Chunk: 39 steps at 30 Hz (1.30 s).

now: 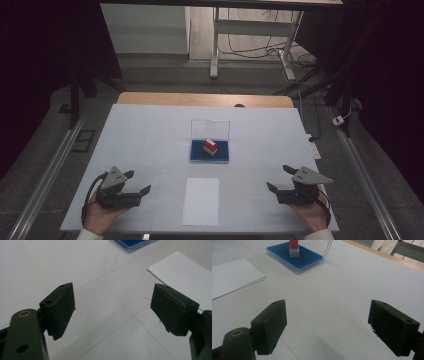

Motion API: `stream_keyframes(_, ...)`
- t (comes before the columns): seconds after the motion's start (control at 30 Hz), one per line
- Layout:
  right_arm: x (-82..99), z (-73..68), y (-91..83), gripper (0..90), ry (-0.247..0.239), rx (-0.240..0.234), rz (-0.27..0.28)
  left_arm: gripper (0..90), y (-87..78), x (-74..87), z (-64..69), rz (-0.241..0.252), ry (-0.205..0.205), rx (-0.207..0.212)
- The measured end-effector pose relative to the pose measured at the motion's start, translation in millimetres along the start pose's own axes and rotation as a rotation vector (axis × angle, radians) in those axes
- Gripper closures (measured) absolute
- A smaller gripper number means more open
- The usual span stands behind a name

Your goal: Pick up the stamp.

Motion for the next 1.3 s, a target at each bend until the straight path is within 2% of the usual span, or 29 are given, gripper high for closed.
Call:
stream_keyframes(0.23,0.3,-2.1,-0.2,18.3,0.001,-0.012,-0.006,19.2,-1.3,-1.7,0.6,0.007,-0.002,0.007)
stream_keyframes(0.47,0.3,-2.6,0.0,20.5,-0.003,-0.01,-0.019,19.0,0.4,-3.6,1.9,-0.007,0.004,0.018)
stream_keyframes(0.6,-0.5,-2.1,-0.8,21.1,0.003,0.0,-0.013,18.8,1.9,-4.3,0.3,-0.01,-0.005,0.026)
stream_keyframes(0.7,-1.2,-2.6,0.0,21.6,-0.009,0.0,-0.01,18.8,1.8,-8.8,-4.0,-0.012,-0.01,0.018)
stream_keyframes(0.8,-0.2,-1.5,3.9,21.6,-0.005,-0.014,-0.022,18.7,0.7,-12.0,-5.7,-0.004,-0.021,0.023)
stream_keyframes(0.93,-0.2,-0.5,5.8,21.7,0.0,-0.027,-0.027,18.7,-0.2,-15.2,-4.8,-0.002,-0.008,0.016)
stream_keyframes(0.97,-0.1,-0.8,5.9,21.8,0.016,-0.039,-0.028,18.7,0.6,-15.7,-4.6,0.001,-0.009,0.022)
stream_keyframes(1.03,-0.1,-1.3,5.5,22.0,0.017,-0.035,-0.033,18.8,3.1,-17.3,-5.0,0.004,-0.013,0.028)
stream_keyframes(1.13,-5.0,-2.3,5.4,22.3,0.026,-0.026,-0.049,18.8,4.6,-16.6,-5.2,-0.003,-0.003,0.033)
stream_keyframes(1.2,-9.7,-3.2,6.4,22.5,0.026,-0.024,-0.052,19.0,4.3,-14.5,-5.9,0.004,-0.017,0.042)
stream_keyframes(1.3,-17.8,-5.4,7.4,23.2,0.034,-0.022,-0.046,19.1,5.3,-12.1,-5.3,-0.005,-0.015,0.042)
Point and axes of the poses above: each handheld gripper's, and its own axes: y roughly forward along the jaws, x roughly out of its underside, z roughly to its right, the point moved 4 cm from there along y, roughly forward along the jaws, and after that the axes turned 2 degrees about x, right-handed, at the moved point
